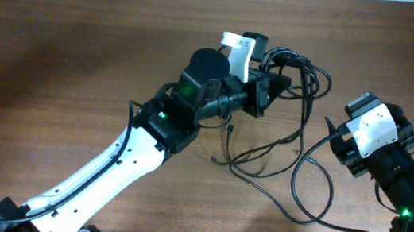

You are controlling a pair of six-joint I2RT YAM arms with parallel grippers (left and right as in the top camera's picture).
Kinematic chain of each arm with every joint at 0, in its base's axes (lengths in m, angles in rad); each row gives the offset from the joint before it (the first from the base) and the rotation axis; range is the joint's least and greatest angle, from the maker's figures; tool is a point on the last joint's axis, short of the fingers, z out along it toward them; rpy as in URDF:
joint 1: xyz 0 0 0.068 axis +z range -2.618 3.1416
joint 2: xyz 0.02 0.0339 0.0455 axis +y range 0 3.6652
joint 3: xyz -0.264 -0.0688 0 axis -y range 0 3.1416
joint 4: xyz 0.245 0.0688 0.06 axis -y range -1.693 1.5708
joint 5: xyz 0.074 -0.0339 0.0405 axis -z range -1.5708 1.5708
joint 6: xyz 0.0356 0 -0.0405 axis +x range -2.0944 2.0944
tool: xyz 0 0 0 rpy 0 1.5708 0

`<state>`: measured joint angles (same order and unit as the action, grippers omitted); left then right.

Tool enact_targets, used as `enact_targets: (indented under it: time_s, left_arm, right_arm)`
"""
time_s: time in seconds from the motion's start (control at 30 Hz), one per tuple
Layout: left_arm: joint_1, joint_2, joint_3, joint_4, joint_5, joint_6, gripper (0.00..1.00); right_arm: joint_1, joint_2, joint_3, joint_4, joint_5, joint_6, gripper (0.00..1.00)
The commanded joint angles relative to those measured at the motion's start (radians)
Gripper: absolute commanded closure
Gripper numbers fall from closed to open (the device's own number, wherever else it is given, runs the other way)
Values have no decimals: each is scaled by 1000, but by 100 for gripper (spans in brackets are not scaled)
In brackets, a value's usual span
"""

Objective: Untangle cables

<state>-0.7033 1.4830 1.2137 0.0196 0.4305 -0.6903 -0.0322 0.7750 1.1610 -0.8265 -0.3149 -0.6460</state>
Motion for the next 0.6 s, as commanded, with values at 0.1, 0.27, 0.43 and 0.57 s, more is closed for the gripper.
enact_targets:
  time_s: [0.1,0.27,0.43,0.57]
  left_arm:
    - [-65,-4,6,26,113,10,100]
    - [-101,-4,6,29,124,44,100]
    - [-117,-4,6,32,131,44,100]
    - [-117,-4,6,40,131,51,100]
  right_arm:
    - [-1,-2,16,8,-40,10,34]
    - [-1,0,15,26,-40,10,58]
    - [-1,6,15,29,-40,11,73]
    - [-1,6,15,20,-40,10,89]
